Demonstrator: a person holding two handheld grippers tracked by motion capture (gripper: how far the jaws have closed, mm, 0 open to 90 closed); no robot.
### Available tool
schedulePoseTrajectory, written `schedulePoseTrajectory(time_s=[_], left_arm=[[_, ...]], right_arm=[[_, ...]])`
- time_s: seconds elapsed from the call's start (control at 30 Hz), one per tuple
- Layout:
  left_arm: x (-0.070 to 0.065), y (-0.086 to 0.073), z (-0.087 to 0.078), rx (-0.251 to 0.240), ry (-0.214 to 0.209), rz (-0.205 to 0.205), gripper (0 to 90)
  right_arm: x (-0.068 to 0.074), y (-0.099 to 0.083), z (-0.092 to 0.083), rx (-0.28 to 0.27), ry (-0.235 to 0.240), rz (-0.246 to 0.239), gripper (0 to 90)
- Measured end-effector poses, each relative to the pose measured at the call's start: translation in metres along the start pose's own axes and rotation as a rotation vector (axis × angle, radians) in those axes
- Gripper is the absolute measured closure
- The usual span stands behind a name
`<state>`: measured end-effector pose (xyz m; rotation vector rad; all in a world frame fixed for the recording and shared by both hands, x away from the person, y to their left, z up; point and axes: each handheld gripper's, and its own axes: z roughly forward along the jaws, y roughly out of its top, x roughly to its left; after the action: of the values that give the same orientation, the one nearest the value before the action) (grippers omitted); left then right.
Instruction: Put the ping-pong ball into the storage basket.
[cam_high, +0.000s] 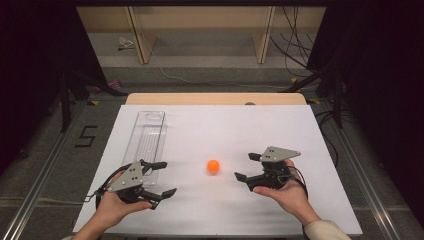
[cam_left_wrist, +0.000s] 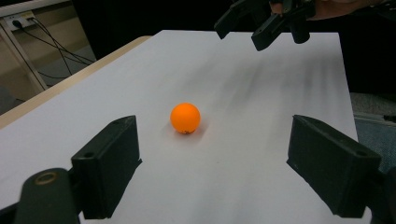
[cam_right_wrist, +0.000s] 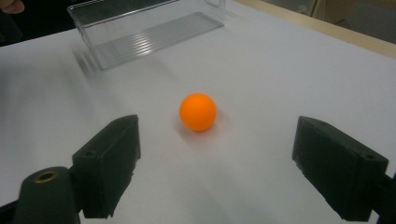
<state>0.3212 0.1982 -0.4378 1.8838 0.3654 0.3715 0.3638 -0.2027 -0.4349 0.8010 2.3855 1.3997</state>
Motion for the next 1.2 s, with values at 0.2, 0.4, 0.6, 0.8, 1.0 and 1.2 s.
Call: schedulePoseTrajectory(time_s=[0.2, 0.4, 0.6, 0.8, 1.0, 1.2], left_arm=[[0.0, 0.0, 0.0, -0.001, -0.001, -0.001, 16.3], [0.0, 0.0, 0.0, -0.002, -0.003, 0.001, 16.3], [0.0, 0.0, 0.0, -0.002, -0.004, 0.001, 16.4], [-0.001, 0.0, 0.0, 0.0, -0.005, 0.0, 16.3], [0.0, 0.0, 0.0, 0.0, -0.004, 0.001, 16.4], [0.0, 0.0, 0.0, 0.001, -0.006, 0.002, 16.4]], right_arm=[[0.001, 0.002, 0.007, 0.006, 0.011, -0.005, 16.1], [0.002, 0.007, 0.016, 0.011, 0.023, -0.014, 16.1], [0.002, 0.009, 0.024, 0.017, 0.03, -0.013, 16.2], [0.002, 0.011, 0.029, 0.022, 0.035, -0.016, 16.2], [0.003, 0.013, 0.036, 0.029, 0.044, -0.023, 16.2], [0.005, 0.016, 0.045, 0.039, 0.054, -0.029, 16.2]])
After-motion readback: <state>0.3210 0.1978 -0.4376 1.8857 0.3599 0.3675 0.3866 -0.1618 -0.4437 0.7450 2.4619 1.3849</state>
